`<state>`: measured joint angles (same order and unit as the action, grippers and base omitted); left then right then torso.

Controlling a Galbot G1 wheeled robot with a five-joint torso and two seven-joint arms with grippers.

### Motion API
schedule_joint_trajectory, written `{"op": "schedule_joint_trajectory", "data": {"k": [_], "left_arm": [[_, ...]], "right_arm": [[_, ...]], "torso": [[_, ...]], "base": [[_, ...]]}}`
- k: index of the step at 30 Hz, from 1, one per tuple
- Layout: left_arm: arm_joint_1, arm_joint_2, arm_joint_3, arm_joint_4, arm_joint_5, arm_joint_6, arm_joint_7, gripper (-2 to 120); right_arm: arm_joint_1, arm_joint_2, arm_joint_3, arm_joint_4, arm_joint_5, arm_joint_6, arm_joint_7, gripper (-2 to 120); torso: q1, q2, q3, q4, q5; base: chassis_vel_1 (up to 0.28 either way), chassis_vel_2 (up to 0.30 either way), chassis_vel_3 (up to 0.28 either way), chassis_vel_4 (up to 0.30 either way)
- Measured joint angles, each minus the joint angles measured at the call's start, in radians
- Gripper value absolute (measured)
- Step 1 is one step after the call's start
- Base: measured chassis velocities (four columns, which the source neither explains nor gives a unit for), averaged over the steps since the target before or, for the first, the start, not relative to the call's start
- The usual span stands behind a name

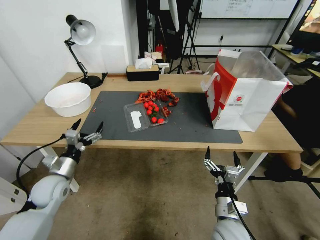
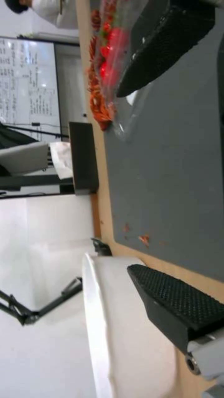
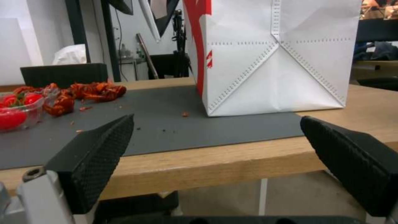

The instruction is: Pick up the trash from the table and place it into the takeout bag.

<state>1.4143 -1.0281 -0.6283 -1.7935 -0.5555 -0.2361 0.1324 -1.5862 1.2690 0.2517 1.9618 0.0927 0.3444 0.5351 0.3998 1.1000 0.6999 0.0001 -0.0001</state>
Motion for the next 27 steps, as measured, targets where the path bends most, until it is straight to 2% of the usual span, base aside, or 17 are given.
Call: {"op": "schedule_joint_trajectory", "data": {"k": [19, 27], "left_arm": [[0.140, -0.045, -0.043, 0.025, 0.061, -0.118, 0.010, 100], [0.159, -0.052, -0.046, 0.027, 0.071, -0.131, 0.010, 100]], "right_arm": [[-0.003, -0.001, -0.001, -0.007, 0.001, 0.003, -0.001, 100], [-0.003, -0.001, -0.001, -0.012, 0.001, 0.006, -0.001, 100]], "torso": [[0.000, 0.000, 0.000, -0.0001, 0.0000], [0.000, 0.000, 0.000, -0.0001, 0.0000]], "base": [[0.000, 0.000, 0.000, 0.000], [0.000, 0.000, 0.000, 0.000]]}}
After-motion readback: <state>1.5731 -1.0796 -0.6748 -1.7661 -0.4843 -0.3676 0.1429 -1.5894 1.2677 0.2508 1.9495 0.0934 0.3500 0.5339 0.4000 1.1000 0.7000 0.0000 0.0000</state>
